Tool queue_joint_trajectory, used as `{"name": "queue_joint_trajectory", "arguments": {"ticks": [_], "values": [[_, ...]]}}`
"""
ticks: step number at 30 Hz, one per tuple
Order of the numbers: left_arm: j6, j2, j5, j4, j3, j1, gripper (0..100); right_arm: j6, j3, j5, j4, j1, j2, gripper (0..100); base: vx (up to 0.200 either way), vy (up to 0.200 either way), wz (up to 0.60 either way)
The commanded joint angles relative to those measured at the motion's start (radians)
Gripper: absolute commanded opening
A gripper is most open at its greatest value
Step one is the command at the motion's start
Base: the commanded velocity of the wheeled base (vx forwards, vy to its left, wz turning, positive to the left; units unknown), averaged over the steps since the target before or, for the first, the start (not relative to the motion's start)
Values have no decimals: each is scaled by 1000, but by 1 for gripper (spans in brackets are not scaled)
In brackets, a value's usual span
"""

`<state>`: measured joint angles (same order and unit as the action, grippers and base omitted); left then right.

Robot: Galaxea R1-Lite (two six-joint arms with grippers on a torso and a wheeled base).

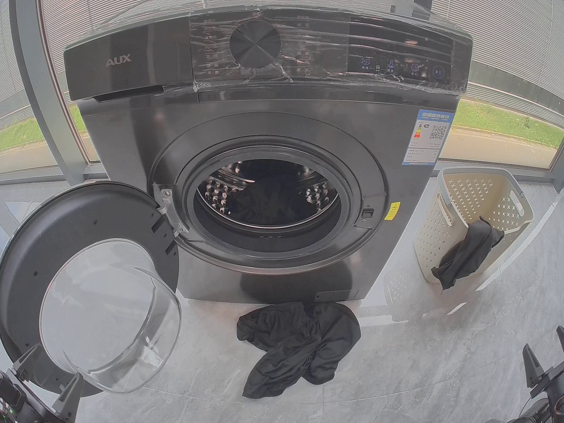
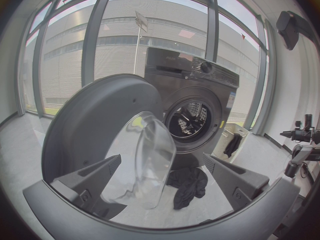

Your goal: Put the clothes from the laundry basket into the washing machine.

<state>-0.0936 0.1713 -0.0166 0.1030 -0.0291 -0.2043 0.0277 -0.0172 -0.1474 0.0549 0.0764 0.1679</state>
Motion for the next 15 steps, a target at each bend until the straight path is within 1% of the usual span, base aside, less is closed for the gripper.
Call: {"name": "queue_joint_trajectory", "arguments": {"ticks": [1,2,3,4,5,6,7,8,9,10,11,12,13,14,15], "values": [[15,-78,-51,-58,29,80,100,-63,17,101,-18,-79,-149,100,0,0,0],[11,-78,-51,-62,29,80,100,-83,17,117,-40,-79,-148,100,0,0,0],[9,-78,-52,-62,29,80,100,-71,13,129,-63,-79,-148,100,0,0,0],[8,-78,-52,-62,29,80,100,-68,11,131,-64,-79,-148,100,0,0,0],[11,-75,-54,-60,29,86,100,-46,14,132,-63,-79,-148,100,0,0,0],[28,-79,-46,-62,29,132,100,-26,16,138,-56,-83,-146,100,0,0,0],[51,-92,-37,-74,29,175,100,-23,16,138,-56,-83,-146,100,0,0,0],[104,-124,3,-95,29,218,100,-25,17,138,-55,-81,-148,100,0,0,0],[126,-151,38,-111,29,221,100,-26,17,140,-55,-79,-148,100,0,0,0],[109,-151,46,-115,28,215,100,-29,16,141,-58,-79,-148,100,0,0,0],[68,-139,26,-115,26,217,100,-29,17,140,-53,-78,-148,100,0,0,0],[60,-136,18,-114,26,217,100,-29,17,138,-53,-79,-148,100,0,0,0],[51,-141,-2,-111,28,215,100,-26,17,138,-55,-79,-148,100,0,0,0],[52,-144,-3,-111,28,215,100,-26,17,138,-55,-79,-148,100,0,0,0],[94,-168,0,-108,29,207,100,-31,17,138,-55,-83,-148,100,0,0,0]]}}
